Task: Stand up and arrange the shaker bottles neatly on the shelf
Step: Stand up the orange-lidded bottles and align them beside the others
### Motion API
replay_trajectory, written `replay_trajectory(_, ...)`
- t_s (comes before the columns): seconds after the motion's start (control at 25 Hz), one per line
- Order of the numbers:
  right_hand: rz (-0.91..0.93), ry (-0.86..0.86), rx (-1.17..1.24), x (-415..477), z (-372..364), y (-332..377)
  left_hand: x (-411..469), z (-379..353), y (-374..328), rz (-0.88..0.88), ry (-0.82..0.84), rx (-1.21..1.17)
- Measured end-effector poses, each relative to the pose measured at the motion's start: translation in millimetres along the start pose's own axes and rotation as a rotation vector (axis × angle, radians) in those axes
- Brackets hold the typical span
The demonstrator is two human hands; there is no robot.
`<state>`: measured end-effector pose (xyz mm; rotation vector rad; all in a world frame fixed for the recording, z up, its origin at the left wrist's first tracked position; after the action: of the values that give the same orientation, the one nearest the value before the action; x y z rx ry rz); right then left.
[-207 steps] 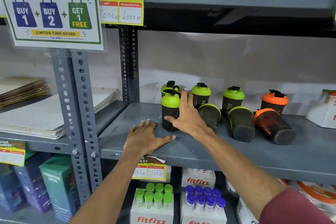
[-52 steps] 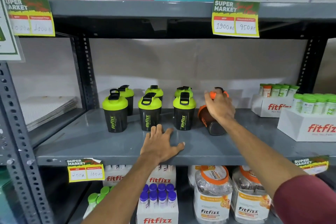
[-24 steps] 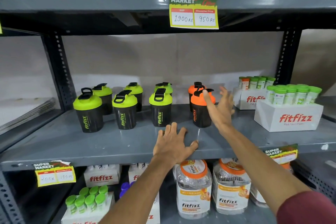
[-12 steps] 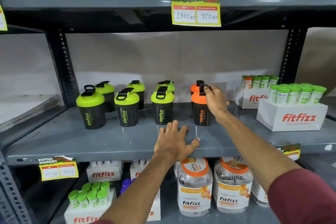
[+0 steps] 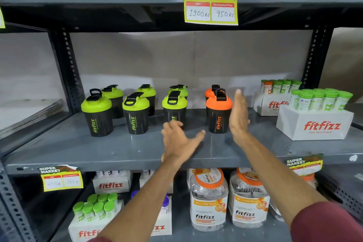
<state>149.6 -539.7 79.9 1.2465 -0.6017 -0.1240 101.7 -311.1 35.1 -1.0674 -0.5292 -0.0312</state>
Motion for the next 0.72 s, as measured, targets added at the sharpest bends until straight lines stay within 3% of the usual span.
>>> replay_trajectory(0.08, -0.110, 0.006, 0.044, -22, -1, -23, 16, 22, 20, 0.216, -0.223, -0.170)
replay_trajectory(0.2, -0.136, 0.076, -0.105, -31, -10, -35, 40, 29, 33, 0.337, -0.275, -0.072)
replay_trajectory(0.36, -0.069, 0.007, -0.417, -19, -15, -34, 56, 11, 37, 0.350, -0.242, 0.113)
replay_trajectory(0.72, -0.026, 0.015, -0.566, -11, -33, -40, 57, 5, 34, 0.269, -0.270, 0.253)
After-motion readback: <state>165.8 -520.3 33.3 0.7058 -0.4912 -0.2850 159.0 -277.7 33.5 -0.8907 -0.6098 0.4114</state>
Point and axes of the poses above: each hand's wrist, its own x-axis towards the middle knuckle, its own z-axis out of the back of the hand, y = z × x, the point moved 9 cm from there along x, towards the middle knuckle, and after that the axes turned 11 degrees about -x, right-handed, at the moved point
